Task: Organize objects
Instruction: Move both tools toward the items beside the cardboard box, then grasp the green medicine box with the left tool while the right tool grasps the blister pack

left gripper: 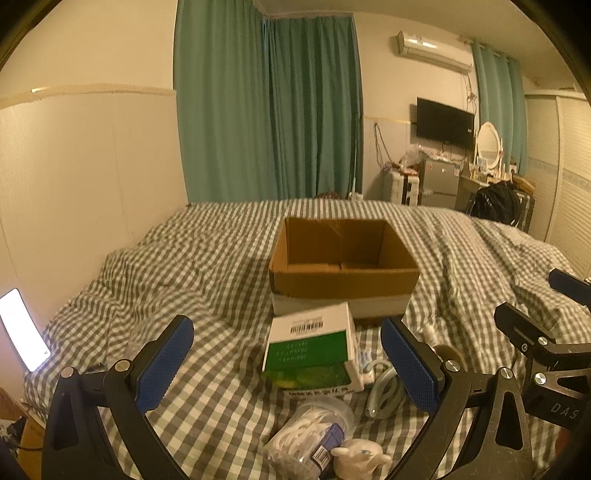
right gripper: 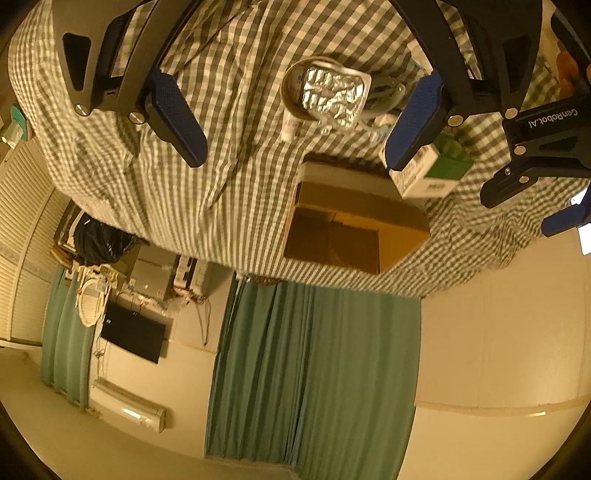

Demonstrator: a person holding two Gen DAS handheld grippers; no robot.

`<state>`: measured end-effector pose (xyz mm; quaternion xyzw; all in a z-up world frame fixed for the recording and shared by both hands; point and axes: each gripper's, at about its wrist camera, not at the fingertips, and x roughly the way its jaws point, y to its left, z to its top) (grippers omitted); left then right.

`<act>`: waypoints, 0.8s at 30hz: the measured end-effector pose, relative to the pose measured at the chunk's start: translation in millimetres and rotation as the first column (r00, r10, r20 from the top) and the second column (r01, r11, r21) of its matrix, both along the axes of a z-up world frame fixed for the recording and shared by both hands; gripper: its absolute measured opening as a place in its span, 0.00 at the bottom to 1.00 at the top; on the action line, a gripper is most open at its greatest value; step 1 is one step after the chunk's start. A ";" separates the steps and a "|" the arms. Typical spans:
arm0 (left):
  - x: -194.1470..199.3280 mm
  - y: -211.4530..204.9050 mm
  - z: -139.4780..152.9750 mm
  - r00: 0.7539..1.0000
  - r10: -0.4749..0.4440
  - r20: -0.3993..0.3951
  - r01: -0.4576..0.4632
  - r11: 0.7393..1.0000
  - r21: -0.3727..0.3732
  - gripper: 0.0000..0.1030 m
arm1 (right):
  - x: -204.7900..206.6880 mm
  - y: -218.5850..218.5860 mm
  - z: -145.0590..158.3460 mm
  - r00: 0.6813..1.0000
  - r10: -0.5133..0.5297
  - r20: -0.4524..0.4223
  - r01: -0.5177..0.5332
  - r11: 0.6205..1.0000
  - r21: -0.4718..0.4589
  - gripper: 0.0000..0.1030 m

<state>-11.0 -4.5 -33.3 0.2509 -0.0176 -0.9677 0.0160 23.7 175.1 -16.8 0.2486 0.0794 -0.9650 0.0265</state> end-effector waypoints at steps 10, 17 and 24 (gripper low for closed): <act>-32.3 -4.3 -47.2 0.990 -0.006 0.141 0.003 1.000 0.024 1.00 | -33.3 -18.0 -71.7 0.974 0.057 0.221 -0.071 0.996 0.055 0.75; -51.4 -2.6 -66.5 0.982 -0.035 0.185 0.027 0.999 0.047 1.00 | -51.1 -23.2 -101.7 0.944 0.093 0.315 -0.112 0.993 0.042 0.46; -69.4 -3.0 -79.9 0.974 -0.057 0.220 0.038 0.995 0.089 1.00 | -55.5 -4.8 -84.6 0.956 0.080 0.282 -0.090 0.996 0.024 0.21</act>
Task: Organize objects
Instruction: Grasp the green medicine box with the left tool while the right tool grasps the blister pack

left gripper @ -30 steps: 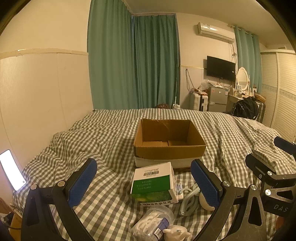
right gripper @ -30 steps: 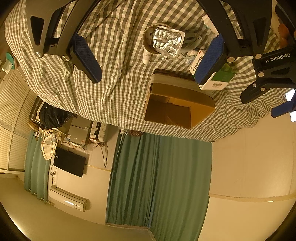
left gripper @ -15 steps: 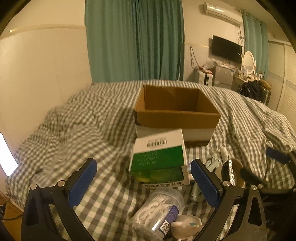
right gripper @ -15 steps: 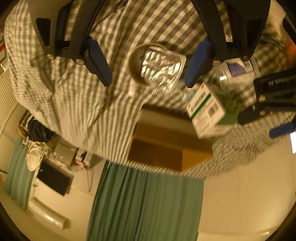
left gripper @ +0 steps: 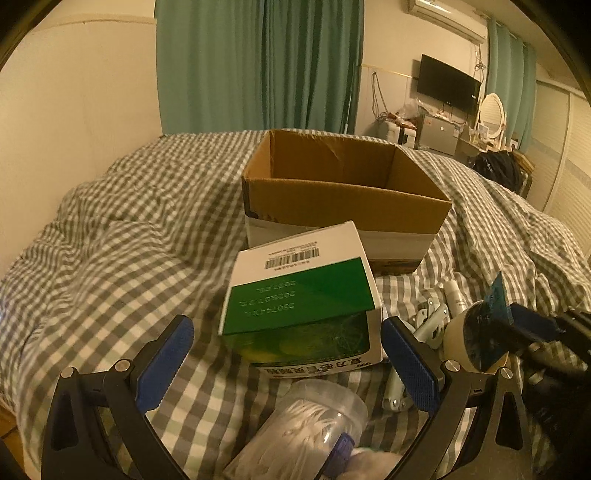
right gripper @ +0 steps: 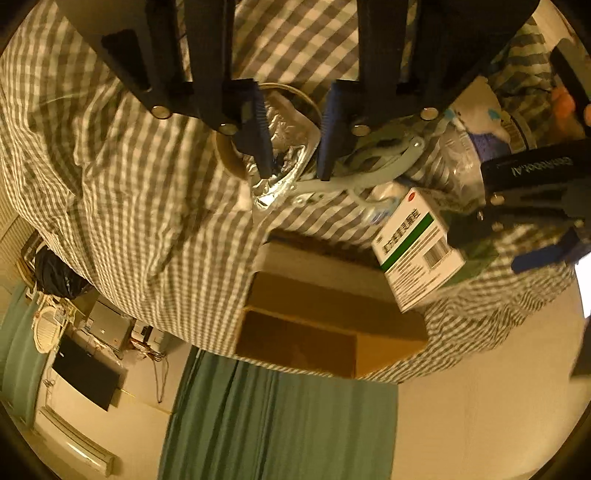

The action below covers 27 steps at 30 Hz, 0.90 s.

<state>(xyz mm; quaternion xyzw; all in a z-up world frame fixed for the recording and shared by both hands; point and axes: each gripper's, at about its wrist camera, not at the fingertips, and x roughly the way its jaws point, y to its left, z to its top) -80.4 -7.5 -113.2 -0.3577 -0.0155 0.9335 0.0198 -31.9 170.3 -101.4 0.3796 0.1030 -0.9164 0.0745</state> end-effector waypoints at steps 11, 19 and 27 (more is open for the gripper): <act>-24.5 15.9 -5.7 0.999 -0.030 0.039 0.030 1.000 -0.005 1.00 | -7.1 32.3 11.9 1.000 -0.029 0.006 0.029 0.998 -0.061 0.08; -39.5 11.5 -7.0 0.997 -0.010 0.073 0.008 0.999 0.034 0.96 | -0.6 34.5 32.4 0.999 0.008 -0.040 -0.012 0.995 -0.103 0.07; -32.0 5.0 7.7 0.998 -0.008 0.055 0.004 0.998 0.068 0.94 | 1.7 37.4 58.4 0.995 0.037 -0.092 -0.048 0.991 -0.123 0.06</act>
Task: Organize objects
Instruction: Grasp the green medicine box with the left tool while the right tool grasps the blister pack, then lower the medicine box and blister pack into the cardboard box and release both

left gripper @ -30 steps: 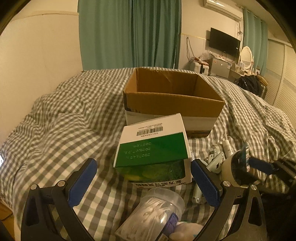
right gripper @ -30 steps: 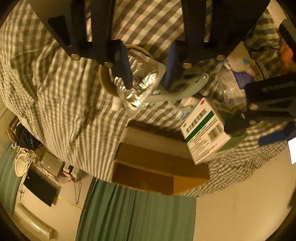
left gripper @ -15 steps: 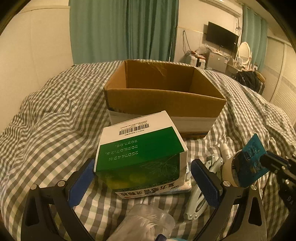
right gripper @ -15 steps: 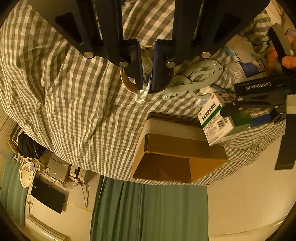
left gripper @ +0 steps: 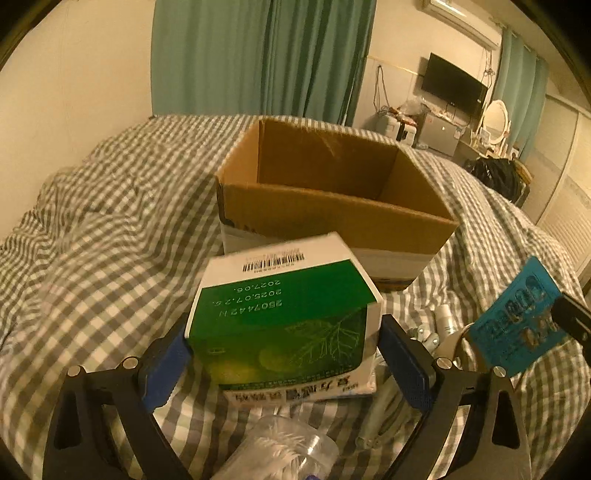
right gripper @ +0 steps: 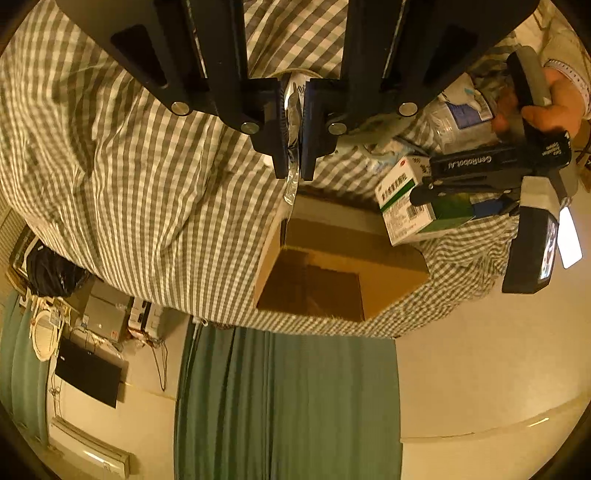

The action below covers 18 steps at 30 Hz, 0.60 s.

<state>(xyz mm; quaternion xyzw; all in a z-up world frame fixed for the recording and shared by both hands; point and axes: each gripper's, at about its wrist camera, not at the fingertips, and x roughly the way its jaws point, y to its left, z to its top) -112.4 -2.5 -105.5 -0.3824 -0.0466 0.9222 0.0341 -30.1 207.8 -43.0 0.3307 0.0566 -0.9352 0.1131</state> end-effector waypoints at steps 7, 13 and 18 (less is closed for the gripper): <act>7.3 1.8 51.4 0.995 -0.003 -0.104 -0.001 0.999 -0.038 0.94 | -6.9 -11.0 38.6 0.995 0.055 -0.085 -0.054 0.998 0.012 0.06; -8.0 5.1 95.5 0.981 -0.029 -0.191 0.014 0.997 -0.078 0.94 | -25.9 -18.8 71.3 0.985 0.103 -0.137 -0.103 0.995 0.009 0.06; -35.5 2.0 119.4 0.974 -0.025 -0.225 0.014 0.999 -0.053 0.94 | -55.1 -23.9 90.1 0.979 0.129 -0.160 -0.131 0.991 -0.001 0.06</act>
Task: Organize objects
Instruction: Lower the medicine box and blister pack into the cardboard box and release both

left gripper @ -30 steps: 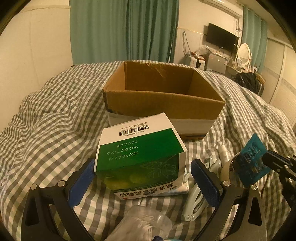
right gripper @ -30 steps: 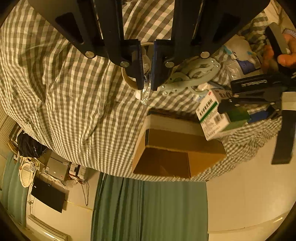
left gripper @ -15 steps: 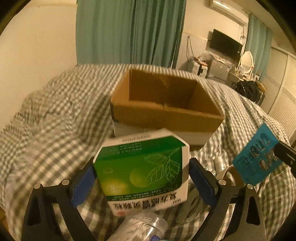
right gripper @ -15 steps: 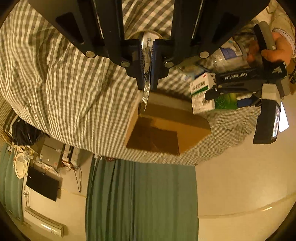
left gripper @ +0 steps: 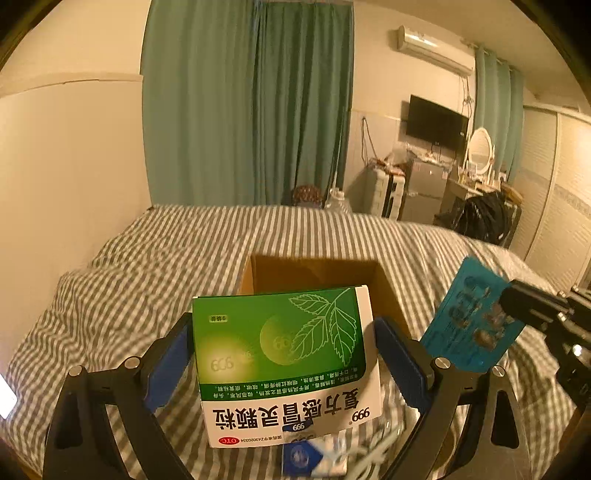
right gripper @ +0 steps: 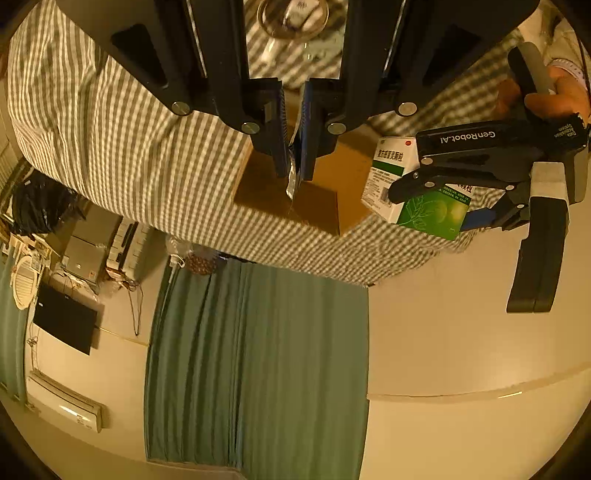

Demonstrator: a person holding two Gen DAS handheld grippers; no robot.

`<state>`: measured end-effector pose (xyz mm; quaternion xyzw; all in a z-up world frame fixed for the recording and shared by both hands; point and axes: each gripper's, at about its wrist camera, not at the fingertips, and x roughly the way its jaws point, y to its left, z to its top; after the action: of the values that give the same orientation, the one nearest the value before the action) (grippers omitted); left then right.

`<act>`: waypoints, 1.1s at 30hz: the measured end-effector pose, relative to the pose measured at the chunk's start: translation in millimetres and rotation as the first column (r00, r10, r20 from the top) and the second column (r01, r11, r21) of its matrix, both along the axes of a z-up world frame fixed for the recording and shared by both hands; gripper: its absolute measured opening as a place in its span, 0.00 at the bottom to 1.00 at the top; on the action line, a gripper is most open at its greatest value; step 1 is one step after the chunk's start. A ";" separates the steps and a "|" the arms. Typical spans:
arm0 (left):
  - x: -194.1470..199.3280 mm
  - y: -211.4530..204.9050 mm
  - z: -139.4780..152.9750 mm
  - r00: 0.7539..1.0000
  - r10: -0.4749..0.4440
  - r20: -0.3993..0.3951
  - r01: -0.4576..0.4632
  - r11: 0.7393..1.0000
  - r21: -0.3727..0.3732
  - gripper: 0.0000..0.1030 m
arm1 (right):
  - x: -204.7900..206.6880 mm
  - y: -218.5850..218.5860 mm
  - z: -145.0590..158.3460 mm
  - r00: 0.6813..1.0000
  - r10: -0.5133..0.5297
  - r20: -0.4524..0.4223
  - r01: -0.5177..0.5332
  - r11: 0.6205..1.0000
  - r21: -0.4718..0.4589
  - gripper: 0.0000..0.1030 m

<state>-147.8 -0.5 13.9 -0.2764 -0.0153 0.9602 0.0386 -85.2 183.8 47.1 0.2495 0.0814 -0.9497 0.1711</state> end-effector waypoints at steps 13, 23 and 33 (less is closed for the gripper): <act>-95.5 11.0 -9.0 0.999 -0.033 0.007 0.033 0.999 -0.001 0.94 | -116.8 0.5 -20.4 0.998 -0.011 0.063 0.014 0.999 -0.048 0.06; -130.7 27.5 -56.7 0.995 -0.062 0.072 0.065 0.997 -0.039 0.94 | -175.6 0.7 -87.0 0.979 0.022 0.205 -0.001 0.995 -0.101 0.06; -131.6 25.1 -71.7 0.992 -0.033 0.123 0.037 0.999 -0.034 0.95 | -174.8 6.3 -99.4 0.973 0.017 0.228 0.012 0.992 -0.125 0.06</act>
<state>-279.4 24.6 -57.8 -0.3355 0.0046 0.9407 0.0493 -260.0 190.1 -52.3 0.3458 0.0013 -0.9176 0.1959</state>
